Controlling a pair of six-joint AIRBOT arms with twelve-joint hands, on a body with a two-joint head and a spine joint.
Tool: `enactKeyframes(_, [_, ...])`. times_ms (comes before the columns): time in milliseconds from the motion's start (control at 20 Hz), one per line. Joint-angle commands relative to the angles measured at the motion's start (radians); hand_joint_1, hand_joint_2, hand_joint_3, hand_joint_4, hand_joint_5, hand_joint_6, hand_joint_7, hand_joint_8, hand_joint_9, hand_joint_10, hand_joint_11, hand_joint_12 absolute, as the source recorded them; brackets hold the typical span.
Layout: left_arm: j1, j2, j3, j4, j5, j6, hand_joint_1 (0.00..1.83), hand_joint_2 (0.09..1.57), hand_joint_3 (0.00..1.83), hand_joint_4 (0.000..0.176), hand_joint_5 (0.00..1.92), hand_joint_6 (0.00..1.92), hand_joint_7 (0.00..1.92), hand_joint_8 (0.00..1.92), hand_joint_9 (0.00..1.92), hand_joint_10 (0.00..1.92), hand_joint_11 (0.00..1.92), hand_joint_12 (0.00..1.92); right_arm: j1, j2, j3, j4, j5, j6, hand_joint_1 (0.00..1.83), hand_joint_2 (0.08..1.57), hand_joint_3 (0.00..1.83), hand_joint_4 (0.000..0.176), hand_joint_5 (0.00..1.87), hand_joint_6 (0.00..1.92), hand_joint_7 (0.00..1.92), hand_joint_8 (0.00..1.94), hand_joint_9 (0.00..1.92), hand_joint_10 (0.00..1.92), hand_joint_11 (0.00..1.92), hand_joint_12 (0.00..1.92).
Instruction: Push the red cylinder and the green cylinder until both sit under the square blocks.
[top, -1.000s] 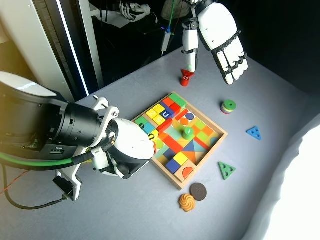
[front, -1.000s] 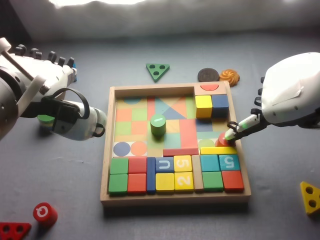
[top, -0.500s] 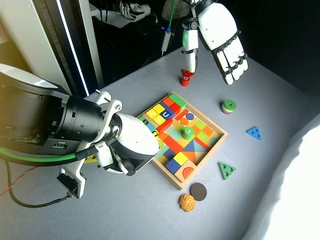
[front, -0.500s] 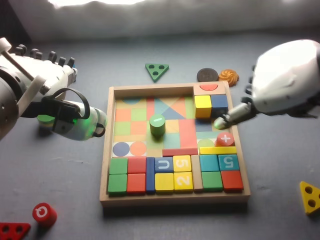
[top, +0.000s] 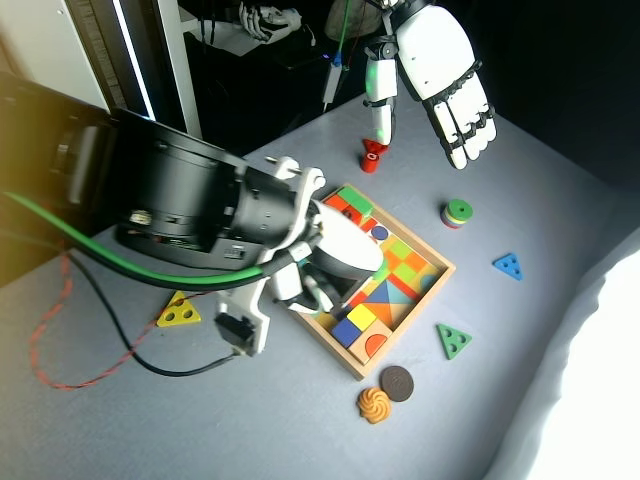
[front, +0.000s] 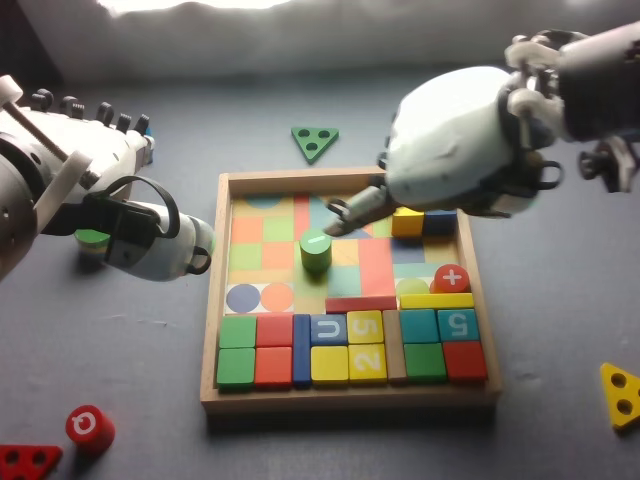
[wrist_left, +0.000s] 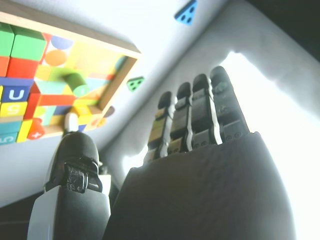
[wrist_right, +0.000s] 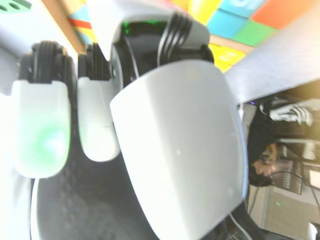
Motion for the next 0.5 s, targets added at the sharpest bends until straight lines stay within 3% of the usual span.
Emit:
enactKeyframes(0, [-0.015, 0.01, -0.004, 0.083, -0.01, 0.003, 0.0, 1.28, 0.0, 0.0, 0.0, 0.0, 0.0, 0.0, 0.0, 0.0, 0.0, 0.0, 0.008, 0.002, 0.007, 0.027, -0.049, -0.002, 1.8, 0.89, 0.7, 0.0, 0.24, 0.01, 1.63, 1.94, 1.78, 1.92, 1.84, 1.92])
enactKeyframes(450, [-0.015, 0.01, -0.004, 0.084, -0.01, 0.003, 0.0, 1.27, 0.0, 0.0, 0.0, 0.0, 0.0, 0.0, 0.0, 0.0, 0.0, 0.0, -0.024, -0.041, 0.04, 0.027, -0.077, -0.002, 1.78, 0.91, 0.68, 0.0, 0.23, 0.0, 1.59, 1.94, 1.78, 1.92, 1.81, 1.92])
